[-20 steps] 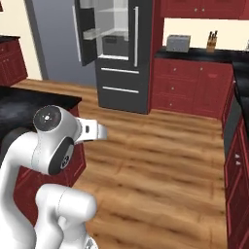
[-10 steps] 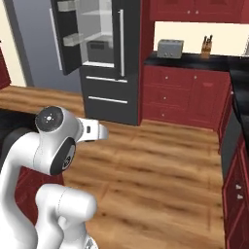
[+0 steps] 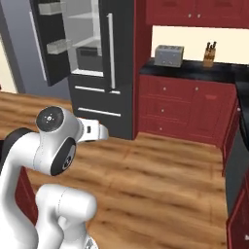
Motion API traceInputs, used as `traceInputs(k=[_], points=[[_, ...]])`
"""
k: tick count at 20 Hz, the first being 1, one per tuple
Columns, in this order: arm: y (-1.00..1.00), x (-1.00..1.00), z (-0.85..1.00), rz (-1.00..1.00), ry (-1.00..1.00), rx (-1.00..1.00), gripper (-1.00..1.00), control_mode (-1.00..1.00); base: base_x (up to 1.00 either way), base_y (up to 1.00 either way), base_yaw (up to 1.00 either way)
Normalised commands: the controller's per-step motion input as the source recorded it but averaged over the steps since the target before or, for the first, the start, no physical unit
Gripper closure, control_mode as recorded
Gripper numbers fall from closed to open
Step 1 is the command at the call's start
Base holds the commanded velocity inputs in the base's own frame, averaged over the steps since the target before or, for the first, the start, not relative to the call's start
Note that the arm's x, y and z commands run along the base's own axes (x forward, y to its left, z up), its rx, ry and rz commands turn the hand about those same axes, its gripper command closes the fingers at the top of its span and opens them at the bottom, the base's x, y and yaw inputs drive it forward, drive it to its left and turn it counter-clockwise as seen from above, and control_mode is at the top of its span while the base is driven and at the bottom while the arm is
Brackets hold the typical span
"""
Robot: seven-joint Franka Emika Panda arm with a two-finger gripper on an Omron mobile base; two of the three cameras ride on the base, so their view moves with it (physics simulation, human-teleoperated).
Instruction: Retrieve the tangerine and mango from the fridge and place them into the bowl on the dining table.
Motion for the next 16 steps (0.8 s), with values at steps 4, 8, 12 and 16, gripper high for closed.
traceInputs(k=[4,8,12,16], points=[[0.0,0.0,0.0,0.0,0.0,0.0,-1.0,1.0,1.0,0.2,0.39],[0.0,0.0,0.0,0.0,0.0,0.0,-1.0,1.0,0.88,0.2,0.48],[0.0,0.0,0.0,0.0,0.0,0.0,-1.0,1.0,0.71,0.05,0.52],[0.0,0.0,0.0,0.0,0.0,0.0,-1.0,1.0,0.53,0.09,0.49]])
